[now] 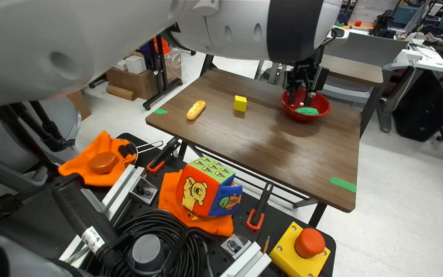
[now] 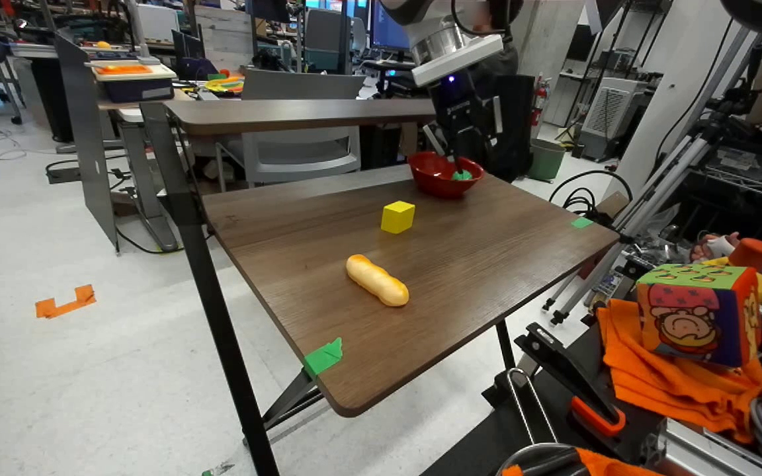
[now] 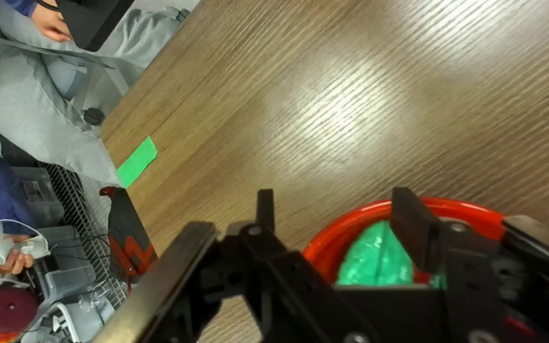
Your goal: Put the green object inside the orange bowl
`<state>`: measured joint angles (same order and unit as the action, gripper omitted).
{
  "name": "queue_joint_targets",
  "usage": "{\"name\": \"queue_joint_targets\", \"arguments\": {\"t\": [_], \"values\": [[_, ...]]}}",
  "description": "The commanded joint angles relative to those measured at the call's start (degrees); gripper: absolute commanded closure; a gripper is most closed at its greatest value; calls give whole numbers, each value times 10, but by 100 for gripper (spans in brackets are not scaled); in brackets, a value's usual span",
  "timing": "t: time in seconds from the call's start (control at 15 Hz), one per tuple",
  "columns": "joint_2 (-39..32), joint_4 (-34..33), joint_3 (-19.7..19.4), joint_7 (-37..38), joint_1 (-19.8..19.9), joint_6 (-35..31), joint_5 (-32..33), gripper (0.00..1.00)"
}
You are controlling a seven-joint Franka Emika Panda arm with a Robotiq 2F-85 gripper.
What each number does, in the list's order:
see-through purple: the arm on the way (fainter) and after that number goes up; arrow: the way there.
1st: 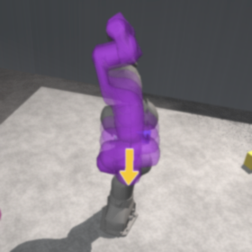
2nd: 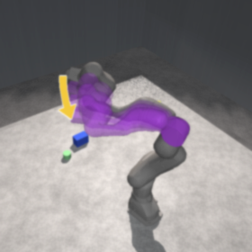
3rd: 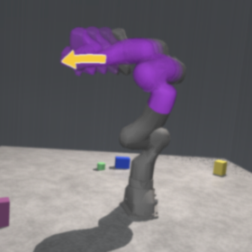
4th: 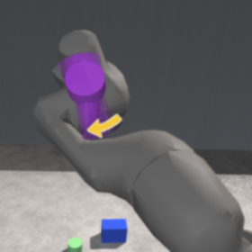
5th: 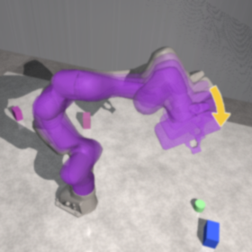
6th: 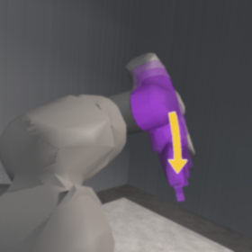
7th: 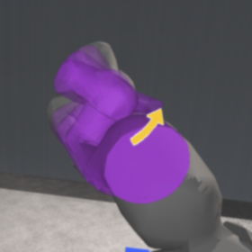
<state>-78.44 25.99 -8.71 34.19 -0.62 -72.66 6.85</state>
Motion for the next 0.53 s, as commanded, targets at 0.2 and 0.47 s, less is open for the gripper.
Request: {"name": "queue_joint_targets", "arguments": {"t": [0.2, 0.47], "values": [[16, 0, 1, -1, -2, 24, -6, 0], [49, -4, 14, -35, -14, 18, -12, 0]]}}
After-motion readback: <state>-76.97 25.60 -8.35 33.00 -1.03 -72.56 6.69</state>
